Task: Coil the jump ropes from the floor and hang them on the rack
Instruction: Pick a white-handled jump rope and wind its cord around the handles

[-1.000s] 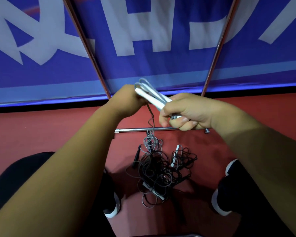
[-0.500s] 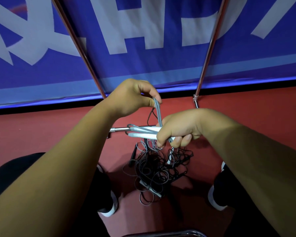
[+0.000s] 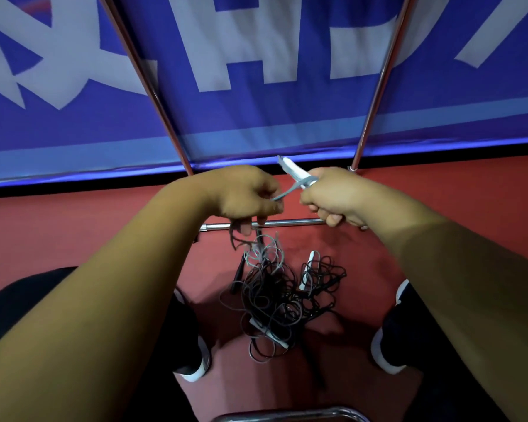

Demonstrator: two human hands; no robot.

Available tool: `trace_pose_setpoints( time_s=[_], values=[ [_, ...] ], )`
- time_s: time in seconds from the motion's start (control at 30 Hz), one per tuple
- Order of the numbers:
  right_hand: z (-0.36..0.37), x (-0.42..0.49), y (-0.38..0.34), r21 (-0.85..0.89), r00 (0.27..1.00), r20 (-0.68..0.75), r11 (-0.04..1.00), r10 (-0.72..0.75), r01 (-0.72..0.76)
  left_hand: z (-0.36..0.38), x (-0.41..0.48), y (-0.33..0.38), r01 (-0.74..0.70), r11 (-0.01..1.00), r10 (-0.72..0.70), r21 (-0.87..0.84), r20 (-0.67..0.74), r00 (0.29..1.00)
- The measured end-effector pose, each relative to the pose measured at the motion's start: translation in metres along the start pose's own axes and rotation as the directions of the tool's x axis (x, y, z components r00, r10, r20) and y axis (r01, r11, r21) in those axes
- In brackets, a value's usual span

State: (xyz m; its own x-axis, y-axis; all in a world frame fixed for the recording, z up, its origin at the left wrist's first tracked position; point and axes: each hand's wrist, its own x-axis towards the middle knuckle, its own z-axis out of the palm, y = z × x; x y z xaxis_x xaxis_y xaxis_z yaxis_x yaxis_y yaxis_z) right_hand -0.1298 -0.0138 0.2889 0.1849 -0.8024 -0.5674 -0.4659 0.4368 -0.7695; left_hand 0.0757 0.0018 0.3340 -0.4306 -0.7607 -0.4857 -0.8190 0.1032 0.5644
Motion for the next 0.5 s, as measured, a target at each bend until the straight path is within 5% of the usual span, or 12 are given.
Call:
trace_pose_setpoints(
  time_s=[0.17,0.33,0.5],
  values=[
    [0.001,-0.003,-0.010,0.164,0.995,0.043,0.983,-0.090,0.082,0.009,0.003,-0.008,0.130,0.937,-0.117,-0.323,0.059,0.991],
    [-0.012,-0.016,-0.028,0.490,0.978,0.184,0.872,-0.102,-0.001,-0.002,0.001,-0.012,-0.124,0.814,0.106,-0.567,-0.065,0.992],
    [-0.019,-0.016,-0.030,0.533,0.982,0.172,0.846,-0.082,-0.023,-0.011,-0.003,-0.004,-0.283,0.759,0.249,-0.586,-0.140,0.958]
  ],
)
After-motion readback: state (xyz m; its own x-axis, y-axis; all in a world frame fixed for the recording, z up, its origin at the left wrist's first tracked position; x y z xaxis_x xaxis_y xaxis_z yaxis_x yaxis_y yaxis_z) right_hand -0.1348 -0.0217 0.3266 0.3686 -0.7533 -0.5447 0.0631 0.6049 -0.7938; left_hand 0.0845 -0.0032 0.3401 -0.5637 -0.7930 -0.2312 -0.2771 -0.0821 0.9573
